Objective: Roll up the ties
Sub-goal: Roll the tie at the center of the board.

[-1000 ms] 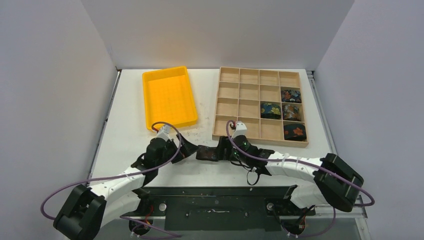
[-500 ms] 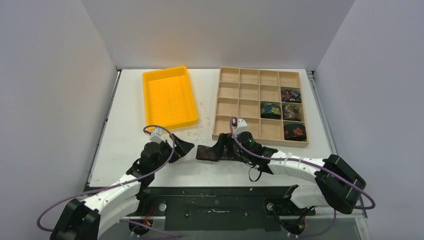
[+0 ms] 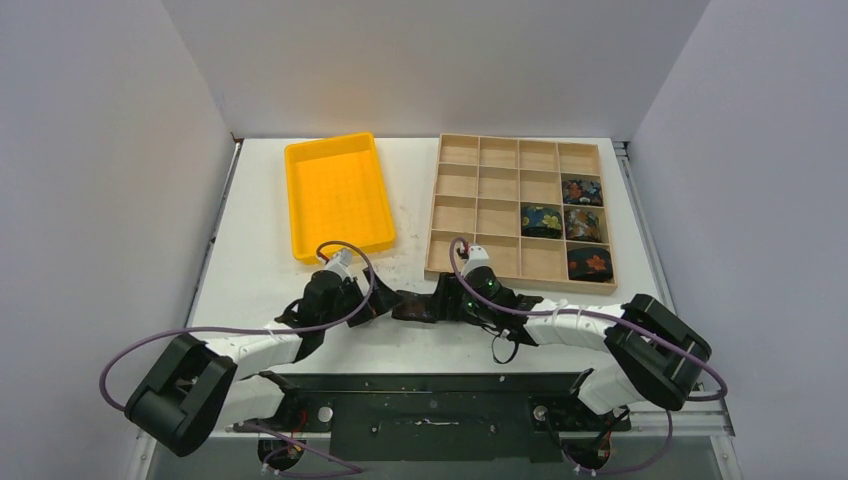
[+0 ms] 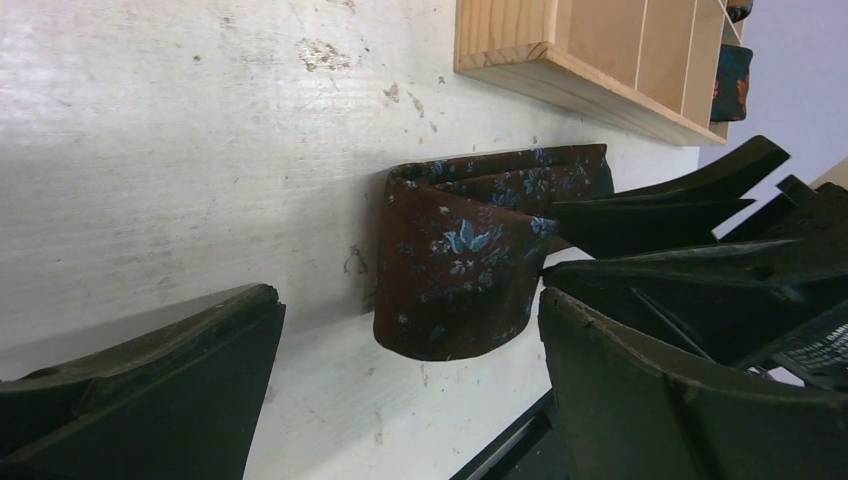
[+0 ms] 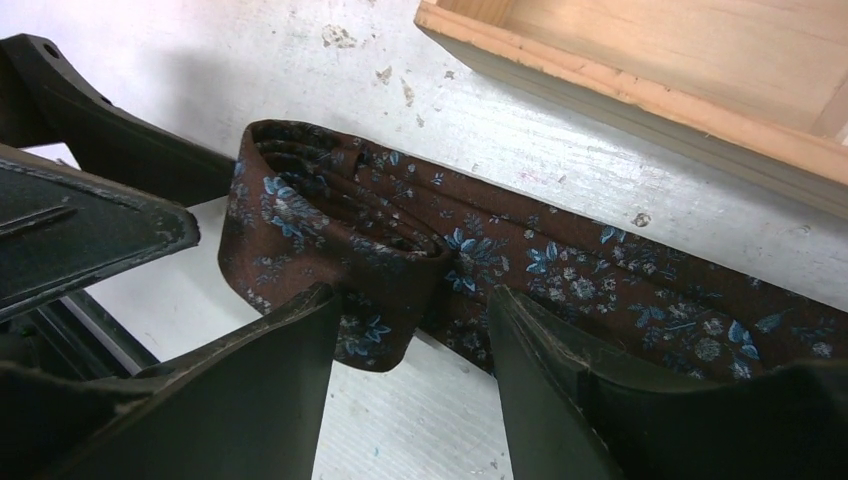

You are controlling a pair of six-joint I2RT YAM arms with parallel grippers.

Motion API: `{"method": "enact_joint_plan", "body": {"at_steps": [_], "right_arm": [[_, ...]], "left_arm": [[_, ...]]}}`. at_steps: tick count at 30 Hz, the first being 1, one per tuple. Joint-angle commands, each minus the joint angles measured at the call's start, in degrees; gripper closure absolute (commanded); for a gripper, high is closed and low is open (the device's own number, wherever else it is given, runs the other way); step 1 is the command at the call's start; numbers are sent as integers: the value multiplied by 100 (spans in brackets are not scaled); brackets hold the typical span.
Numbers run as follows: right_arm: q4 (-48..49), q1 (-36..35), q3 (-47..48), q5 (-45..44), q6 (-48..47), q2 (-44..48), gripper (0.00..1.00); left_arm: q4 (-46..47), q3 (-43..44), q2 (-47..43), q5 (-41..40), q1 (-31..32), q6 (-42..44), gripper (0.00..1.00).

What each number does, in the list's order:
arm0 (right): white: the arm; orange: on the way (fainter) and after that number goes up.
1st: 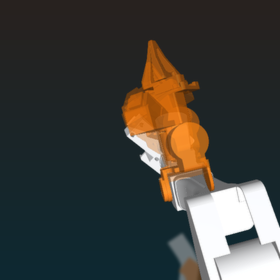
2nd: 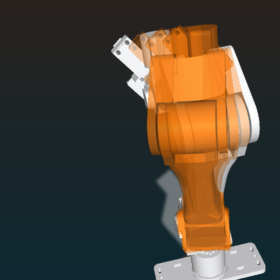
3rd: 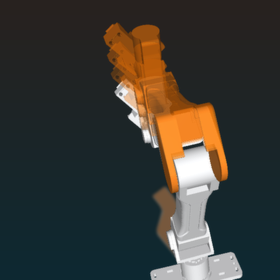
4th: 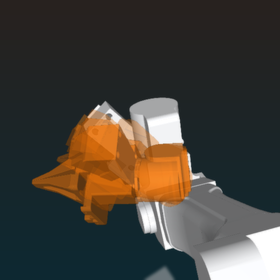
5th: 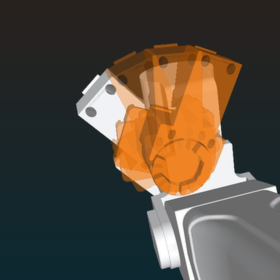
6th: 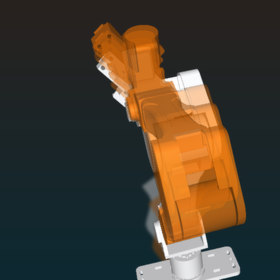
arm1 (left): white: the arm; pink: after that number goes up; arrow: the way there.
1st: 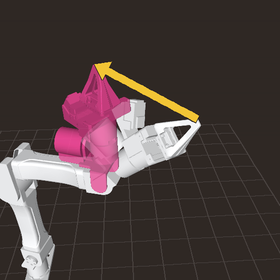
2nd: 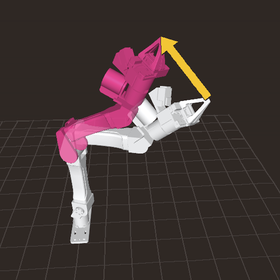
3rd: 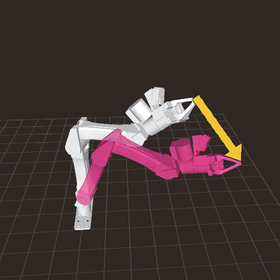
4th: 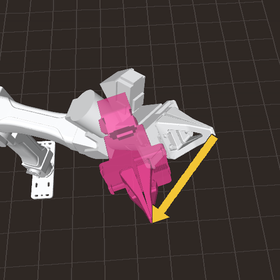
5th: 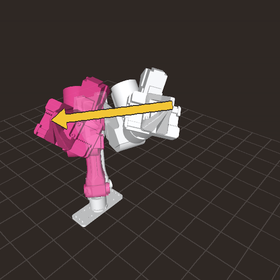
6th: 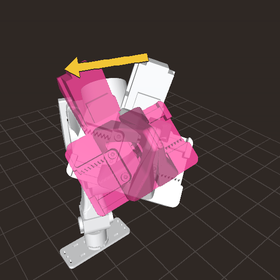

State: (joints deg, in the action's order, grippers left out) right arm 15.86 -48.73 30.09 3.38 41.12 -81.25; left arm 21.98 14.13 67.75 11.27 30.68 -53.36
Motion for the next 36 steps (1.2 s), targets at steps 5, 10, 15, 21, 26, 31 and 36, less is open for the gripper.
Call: {"method": "enact_joint_plan", "body": {"at_steps": [5, 10, 15, 21, 26, 31, 36], "right_arm": [[461, 25, 174, 271, 60, -358, 44], [575, 38, 257, 421, 16, -488, 49], [638, 34, 388, 538, -110, -599, 53], [452, 117, 404, 421, -136, -733, 55], [470, 217, 188, 409, -129, -725, 55], [570, 307, 41, 493, -117, -725, 54], [627, 359, -29, 597, -139, -752, 55]], "left_arm": [[974, 98, 443, 400, 26, -38, 6], [1086, 24, 459, 469, 26, -35, 7], [1215, -88, 416, 535, 26, -21, 8], [1168, -75, 451, 556, 23, 113, 11], [1150, 11, 623, 532, 26, 245, 13], [1323, 163, 969, 606, 26, 265, 15], [1634, 370, 1402, 790, 50, 278, 18]]}}
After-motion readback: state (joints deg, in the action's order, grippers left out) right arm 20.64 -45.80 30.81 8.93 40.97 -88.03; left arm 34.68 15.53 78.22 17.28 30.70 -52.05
